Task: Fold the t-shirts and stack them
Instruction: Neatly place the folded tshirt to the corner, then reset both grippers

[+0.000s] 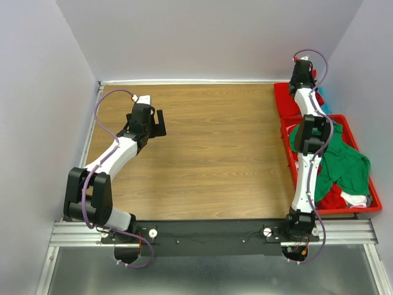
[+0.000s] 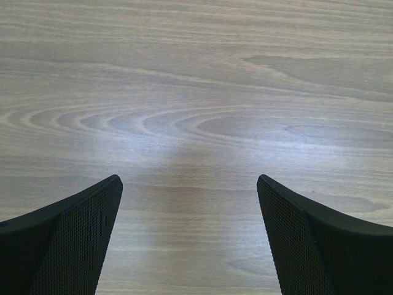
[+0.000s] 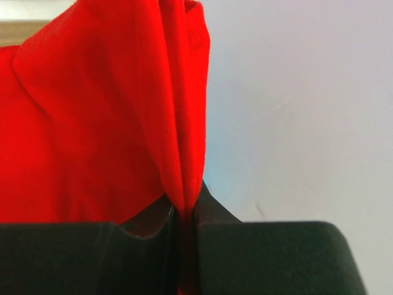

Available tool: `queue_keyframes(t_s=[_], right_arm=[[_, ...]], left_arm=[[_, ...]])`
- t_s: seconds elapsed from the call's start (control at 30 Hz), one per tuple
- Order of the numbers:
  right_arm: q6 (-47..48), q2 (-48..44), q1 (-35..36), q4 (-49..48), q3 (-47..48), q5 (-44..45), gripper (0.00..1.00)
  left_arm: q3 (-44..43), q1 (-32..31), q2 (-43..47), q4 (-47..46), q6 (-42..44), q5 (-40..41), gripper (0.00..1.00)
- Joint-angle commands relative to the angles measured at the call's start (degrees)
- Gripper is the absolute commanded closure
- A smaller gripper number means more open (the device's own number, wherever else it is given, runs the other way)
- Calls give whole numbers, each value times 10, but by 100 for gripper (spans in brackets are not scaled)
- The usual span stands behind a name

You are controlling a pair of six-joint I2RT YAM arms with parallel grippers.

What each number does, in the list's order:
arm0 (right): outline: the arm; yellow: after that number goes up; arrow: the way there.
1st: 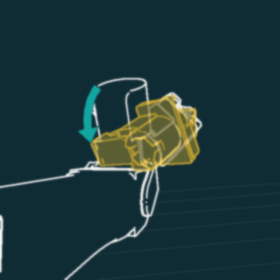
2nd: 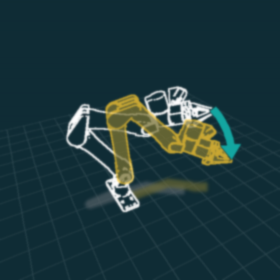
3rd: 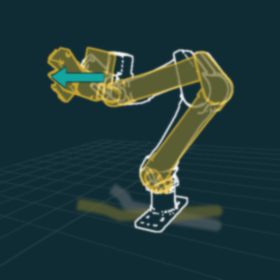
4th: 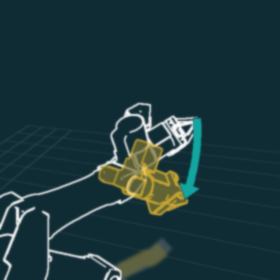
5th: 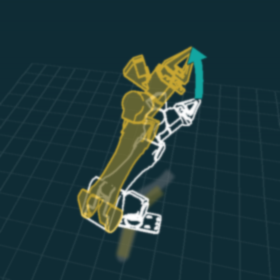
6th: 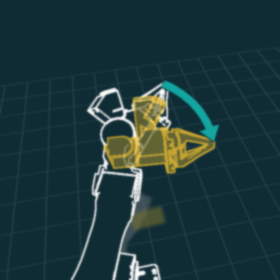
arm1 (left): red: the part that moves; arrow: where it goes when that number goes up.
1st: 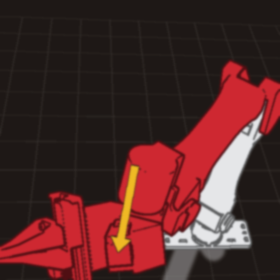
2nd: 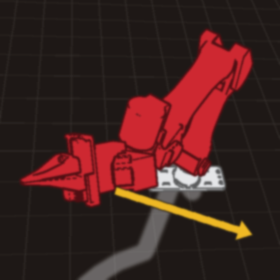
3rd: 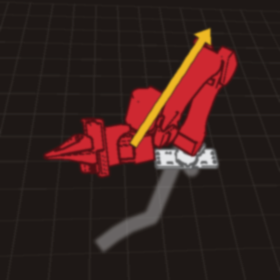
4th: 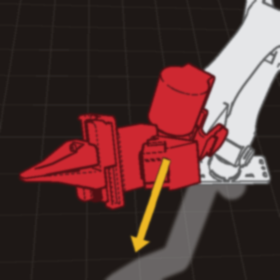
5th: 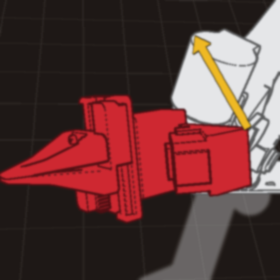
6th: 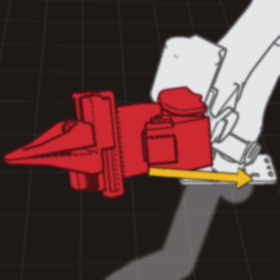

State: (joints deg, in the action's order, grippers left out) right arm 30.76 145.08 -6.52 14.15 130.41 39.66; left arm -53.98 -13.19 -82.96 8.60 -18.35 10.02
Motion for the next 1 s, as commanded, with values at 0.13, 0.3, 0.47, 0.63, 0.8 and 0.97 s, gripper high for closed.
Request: queue_keyframes(t_s=[0.13,0.3,0.47,0.63,0.8,0.97], right_arm=[[-26,41,-23,-52,9,9,83],[-32,49,-33,-81,6,32,68],[-47,45,-37,-93,13,67,40],[-76,6,-37,-95,-1,82,16],[-127,-87,-32,-91,-98,38,14],[-199,-228,-28,-77,-203,-30,11]], left_arm=[[5,3,11,-16,9,-2,2],[9,2,20,-18,9,2,2],[10,2,22,-21,9,1,2],[10,1,30,-21,10,1,2],[11,0,54,-21,11,0,2],[15,0,98,-25,12,-2,2]])
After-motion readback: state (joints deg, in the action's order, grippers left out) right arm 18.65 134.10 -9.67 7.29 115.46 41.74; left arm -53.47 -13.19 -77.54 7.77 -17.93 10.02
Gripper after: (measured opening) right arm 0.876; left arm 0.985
